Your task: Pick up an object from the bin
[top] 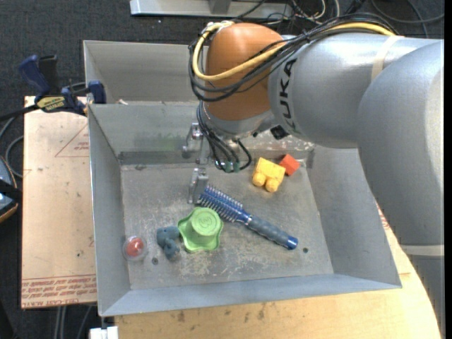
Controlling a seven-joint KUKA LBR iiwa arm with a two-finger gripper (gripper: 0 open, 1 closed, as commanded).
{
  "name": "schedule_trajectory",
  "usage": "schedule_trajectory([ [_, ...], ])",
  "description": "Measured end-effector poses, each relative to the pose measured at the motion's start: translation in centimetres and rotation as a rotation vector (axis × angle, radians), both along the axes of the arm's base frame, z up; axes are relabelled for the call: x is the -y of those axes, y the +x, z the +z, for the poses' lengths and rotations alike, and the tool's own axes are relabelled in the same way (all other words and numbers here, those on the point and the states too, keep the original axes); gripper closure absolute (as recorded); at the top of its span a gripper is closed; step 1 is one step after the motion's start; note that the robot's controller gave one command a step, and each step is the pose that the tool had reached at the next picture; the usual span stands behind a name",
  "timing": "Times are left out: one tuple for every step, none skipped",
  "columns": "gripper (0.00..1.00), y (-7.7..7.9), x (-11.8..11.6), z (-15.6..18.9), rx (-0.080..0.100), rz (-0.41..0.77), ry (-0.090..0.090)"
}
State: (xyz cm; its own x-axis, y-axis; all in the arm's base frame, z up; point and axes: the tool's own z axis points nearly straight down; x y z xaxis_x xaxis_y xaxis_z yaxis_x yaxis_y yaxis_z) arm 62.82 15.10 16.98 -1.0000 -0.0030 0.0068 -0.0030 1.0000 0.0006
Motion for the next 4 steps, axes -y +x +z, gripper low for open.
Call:
schedule_trajectory([
  [0.00, -2.8, 1.3, -9.0, 0.008, 0.276, 0.002],
  [0.00, 2.4, 9.2, -9.2, 0.021, 0.599, 0.007],
  [0.00, 1.4, 16.6, -5.6, 0.014, 0.672, -0.001],
  [0.00, 2.3, 22.0, -9.4, 0.014, 0.328, 0.006],
])
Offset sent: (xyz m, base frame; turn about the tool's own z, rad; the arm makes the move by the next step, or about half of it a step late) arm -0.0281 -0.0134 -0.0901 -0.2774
